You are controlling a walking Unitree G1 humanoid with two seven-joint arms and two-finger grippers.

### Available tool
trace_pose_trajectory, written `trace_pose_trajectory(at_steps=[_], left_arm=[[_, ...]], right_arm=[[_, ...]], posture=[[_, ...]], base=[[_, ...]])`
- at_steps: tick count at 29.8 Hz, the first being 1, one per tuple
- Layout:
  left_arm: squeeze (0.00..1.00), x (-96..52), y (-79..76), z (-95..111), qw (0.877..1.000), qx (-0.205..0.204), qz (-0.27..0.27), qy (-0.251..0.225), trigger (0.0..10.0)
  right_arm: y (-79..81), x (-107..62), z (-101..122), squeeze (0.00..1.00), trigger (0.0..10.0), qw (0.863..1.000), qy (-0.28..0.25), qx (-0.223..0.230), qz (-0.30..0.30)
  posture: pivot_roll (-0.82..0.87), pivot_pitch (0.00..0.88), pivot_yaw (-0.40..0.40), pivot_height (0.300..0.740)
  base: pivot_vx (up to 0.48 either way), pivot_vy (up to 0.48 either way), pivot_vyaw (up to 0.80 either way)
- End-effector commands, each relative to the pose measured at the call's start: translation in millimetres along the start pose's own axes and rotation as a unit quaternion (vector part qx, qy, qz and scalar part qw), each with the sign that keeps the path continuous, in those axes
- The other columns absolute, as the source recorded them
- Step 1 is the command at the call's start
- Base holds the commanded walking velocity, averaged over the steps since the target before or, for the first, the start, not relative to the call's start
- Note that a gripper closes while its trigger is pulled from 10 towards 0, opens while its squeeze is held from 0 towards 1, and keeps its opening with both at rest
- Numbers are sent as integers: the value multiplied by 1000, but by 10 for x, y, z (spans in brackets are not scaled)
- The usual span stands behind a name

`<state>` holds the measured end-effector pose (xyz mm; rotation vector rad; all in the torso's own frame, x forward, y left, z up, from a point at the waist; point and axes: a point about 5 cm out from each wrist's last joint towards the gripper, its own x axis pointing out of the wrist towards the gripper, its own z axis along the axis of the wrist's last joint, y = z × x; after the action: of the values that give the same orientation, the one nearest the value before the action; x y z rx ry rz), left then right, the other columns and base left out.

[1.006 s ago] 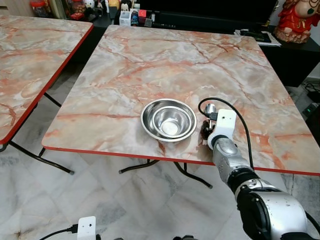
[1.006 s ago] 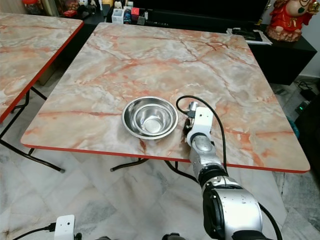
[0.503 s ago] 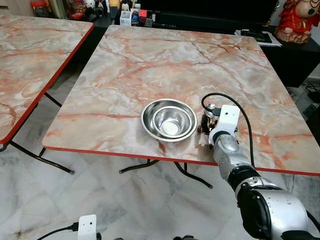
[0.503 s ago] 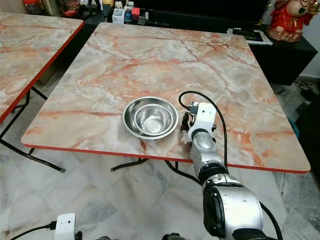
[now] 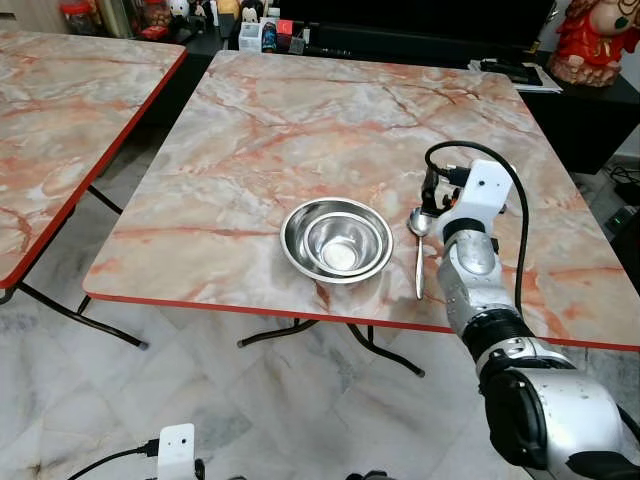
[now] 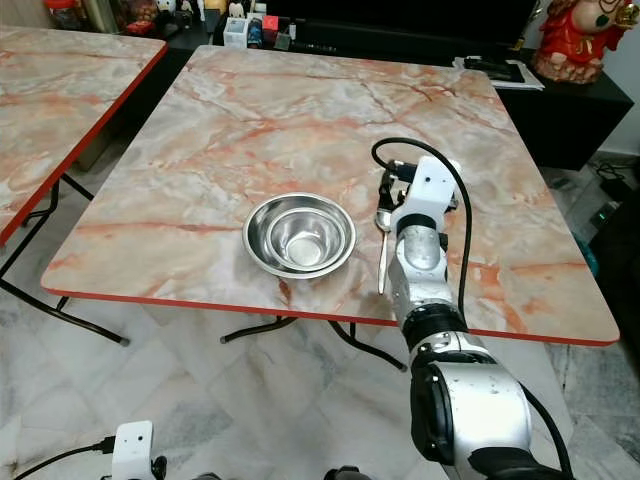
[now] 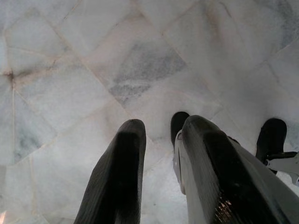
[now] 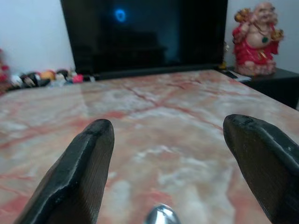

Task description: Setting the table

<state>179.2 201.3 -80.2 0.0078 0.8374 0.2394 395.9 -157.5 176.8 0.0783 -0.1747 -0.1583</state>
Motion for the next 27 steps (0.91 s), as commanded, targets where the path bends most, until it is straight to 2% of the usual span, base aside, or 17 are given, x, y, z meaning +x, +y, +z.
trace_pose_trajectory(at_steps=[1,3,8,12,15,20,25,27], left_arm=[[0,-19,-18,-82,1000,-8,-5,17,10000],[0,-22,-12,-96,1000,-9,-3,20,10000],[0,-27,2,-113,1000,-4,-3,22,10000],[0,-28,11,-118,1000,-2,-3,22,10000],[0,-29,22,-121,1000,0,-3,23,10000],[0,-22,14,-98,1000,4,-7,20,10000],[0,-20,12,-93,1000,6,-8,19,10000],[0,-17,21,-86,1000,6,-8,19,10000]], right_arm=[[20,-36,-27,0,10000,1000,-6,-4,4],[82,-94,-86,0,10000,1000,-7,-3,15],[100,-115,-89,0,10000,1000,-13,-1,20],[83,-98,-21,0,10000,999,-30,-2,17],[58,-63,131,0,10000,998,-68,-7,11],[72,-27,302,0,10000,995,-103,3,11],[84,-33,324,0,10000,994,-106,4,11],[105,-63,259,0,10000,995,-95,6,16]], posture=[[103,84,-64,715],[102,78,-65,715],[98,69,-64,715],[94,60,-62,715],[93,59,-61,715],[87,47,-56,715],[87,47,-56,715],[89,34,-54,715]], base=[[0,0,0],[0,388,0],[0,441,0],[0,439,0],[0,439,0],[0,0,0],[0,0,0],[0,332,0]])
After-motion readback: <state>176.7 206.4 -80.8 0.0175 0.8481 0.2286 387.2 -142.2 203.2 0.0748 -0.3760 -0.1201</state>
